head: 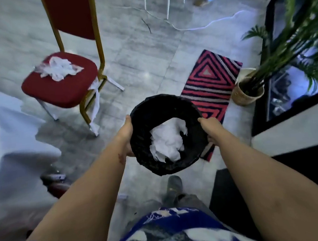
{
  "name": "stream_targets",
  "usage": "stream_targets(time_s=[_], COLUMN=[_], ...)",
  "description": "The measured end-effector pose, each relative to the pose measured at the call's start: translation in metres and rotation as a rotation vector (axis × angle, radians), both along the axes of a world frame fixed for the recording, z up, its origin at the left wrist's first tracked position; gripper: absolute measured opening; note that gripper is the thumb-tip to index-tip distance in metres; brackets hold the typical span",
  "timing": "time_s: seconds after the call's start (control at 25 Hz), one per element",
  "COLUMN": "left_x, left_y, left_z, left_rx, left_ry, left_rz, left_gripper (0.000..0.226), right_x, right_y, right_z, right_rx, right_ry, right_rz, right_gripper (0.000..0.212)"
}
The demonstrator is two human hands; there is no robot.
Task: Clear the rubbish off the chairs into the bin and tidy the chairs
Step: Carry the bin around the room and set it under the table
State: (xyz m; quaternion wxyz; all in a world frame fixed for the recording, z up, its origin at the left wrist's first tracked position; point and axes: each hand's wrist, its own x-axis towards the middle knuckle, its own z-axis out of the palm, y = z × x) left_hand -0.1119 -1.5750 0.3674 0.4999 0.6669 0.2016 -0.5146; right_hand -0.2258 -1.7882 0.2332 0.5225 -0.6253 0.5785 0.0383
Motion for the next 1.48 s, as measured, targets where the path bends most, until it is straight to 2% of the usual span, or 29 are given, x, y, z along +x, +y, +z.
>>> stream_targets(time_s=[0.08,0.28,0.36,0.56,0.76,0.88,1.2,1.48], left_x=[0.043,0.165,0.223,0.364,0.492,0.560,0.736,0.896], left_y=[-0.032,-0.113,-0.150,-0.233,-0.322,-0.368,-0.473,-0.511], left_z=[0.003,-0.010,-0.017,-0.018,-0.017,-0.023,-0.036,-0.058], left_rx=[-0.008,-0.005,0.004,0.007,0.007,-0.003,-0.017,0.001], left_ry=[-0.006,0.003,0.013,0.034,0.002,0.007,0.009,0.043], left_rz=[0.043,0.081,0.068,0.076,0.075,0.106,0.386,0.566], left_gripper=[0.061,0.070,0.068,0.072,0.071,0.068,0.074,0.089], right_x=[0.049,0.177,0.231,0.364,0.491,0.570,0.801,0.999], right_y=[-0.038,-0.132,-0.170,-0.248,-0.336,-0.390,-0.525,-0.568], right_z=[0.006,-0.012,-0.018,-0.003,0.003,-0.008,0.006,-0.007], right_rx=[-0.013,-0.025,-0.022,-0.045,-0.082,-0.049,-0.037,-0.047], right_ry=[0.000,-0.010,-0.012,0.035,0.035,0.029,0.049,0.054], right_rz=[0.053,0.110,0.104,0.129,0.150,0.151,0.374,0.527], right_gripper=[0.030,0.038,0.027,0.026,0.041,0.058,0.058,0.067])
